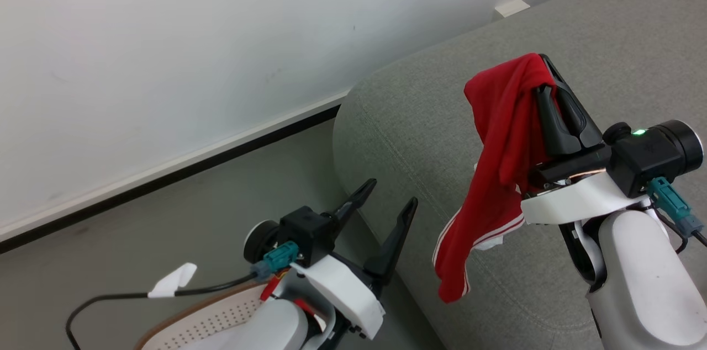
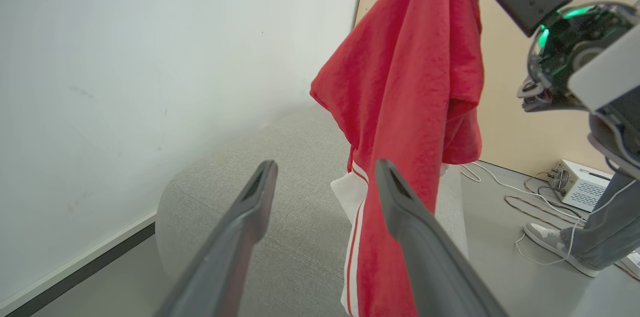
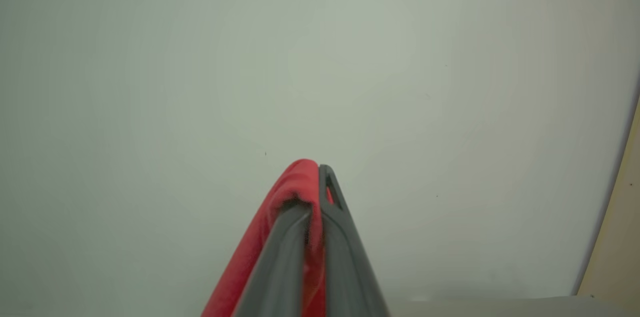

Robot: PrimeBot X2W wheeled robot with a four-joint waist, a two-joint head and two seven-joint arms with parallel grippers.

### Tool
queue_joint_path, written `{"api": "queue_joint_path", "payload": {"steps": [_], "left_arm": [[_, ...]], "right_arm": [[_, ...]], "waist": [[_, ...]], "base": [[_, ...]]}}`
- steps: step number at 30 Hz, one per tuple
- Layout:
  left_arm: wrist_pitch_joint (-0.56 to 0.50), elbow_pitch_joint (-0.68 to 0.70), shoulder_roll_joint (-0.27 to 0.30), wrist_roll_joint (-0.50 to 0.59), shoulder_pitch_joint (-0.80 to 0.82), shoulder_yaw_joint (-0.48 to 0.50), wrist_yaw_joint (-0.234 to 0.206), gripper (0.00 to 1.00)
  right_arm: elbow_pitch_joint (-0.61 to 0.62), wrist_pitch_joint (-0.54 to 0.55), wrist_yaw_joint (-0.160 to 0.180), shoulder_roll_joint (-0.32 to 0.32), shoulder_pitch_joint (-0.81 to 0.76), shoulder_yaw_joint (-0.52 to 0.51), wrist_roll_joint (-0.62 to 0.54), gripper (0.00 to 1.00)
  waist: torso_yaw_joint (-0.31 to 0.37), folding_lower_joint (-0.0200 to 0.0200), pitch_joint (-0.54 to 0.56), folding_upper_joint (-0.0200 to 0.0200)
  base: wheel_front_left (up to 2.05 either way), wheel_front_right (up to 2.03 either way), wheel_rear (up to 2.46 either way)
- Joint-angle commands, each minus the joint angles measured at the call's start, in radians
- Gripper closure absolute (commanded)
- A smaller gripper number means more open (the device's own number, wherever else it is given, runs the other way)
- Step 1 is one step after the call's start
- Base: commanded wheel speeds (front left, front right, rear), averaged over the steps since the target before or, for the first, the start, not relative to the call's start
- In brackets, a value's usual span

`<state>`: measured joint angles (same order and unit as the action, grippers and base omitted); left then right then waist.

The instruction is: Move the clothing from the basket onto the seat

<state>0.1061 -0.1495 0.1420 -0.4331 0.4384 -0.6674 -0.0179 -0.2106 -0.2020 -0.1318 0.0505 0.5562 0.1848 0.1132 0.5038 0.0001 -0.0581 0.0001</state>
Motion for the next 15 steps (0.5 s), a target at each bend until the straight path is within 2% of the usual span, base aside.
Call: {"api": "queue_joint_path", "payload": {"steps": [1, 4, 9, 15], "left_arm": [[-0.001, -0.002, 0.004, 0.005, 0.013, 0.001, 0.003, 0.0], [-0.012, 0.004, 0.008, 0.019, 0.04, -0.002, 0.001, 0.0], [-0.058, 0.015, 0.018, 0.047, 0.162, -0.012, 0.03, 0.0], [-0.105, 0.006, 0.003, 0.103, 0.404, -0.023, 0.081, 0.0]], "right_arm": [[0.01, 0.006, 0.002, 0.0, -0.003, -0.004, 0.002, 1.0], [0.028, 0.021, 0.002, 0.001, 0.022, -0.02, 0.003, 1.0], [0.064, 0.042, 0.002, 0.003, 0.103, -0.119, 0.012, 1.0], [0.107, 0.091, 0.002, 0.072, 0.294, -0.253, 0.043, 1.0]], "waist": [[0.01, -0.0001, -0.017, -0.0001], [0.01, -0.0001, -0.066, -0.0001], [-0.046, -0.0001, -0.225, -0.0001], [-0.139, -0.0001, -0.486, -0.0001]], "base": [[0.0, 0.0, 0.0], [0.0, 0.0, 0.0], [0.0, 0.0, 0.0], [0.0, 0.0, 0.0]]}}
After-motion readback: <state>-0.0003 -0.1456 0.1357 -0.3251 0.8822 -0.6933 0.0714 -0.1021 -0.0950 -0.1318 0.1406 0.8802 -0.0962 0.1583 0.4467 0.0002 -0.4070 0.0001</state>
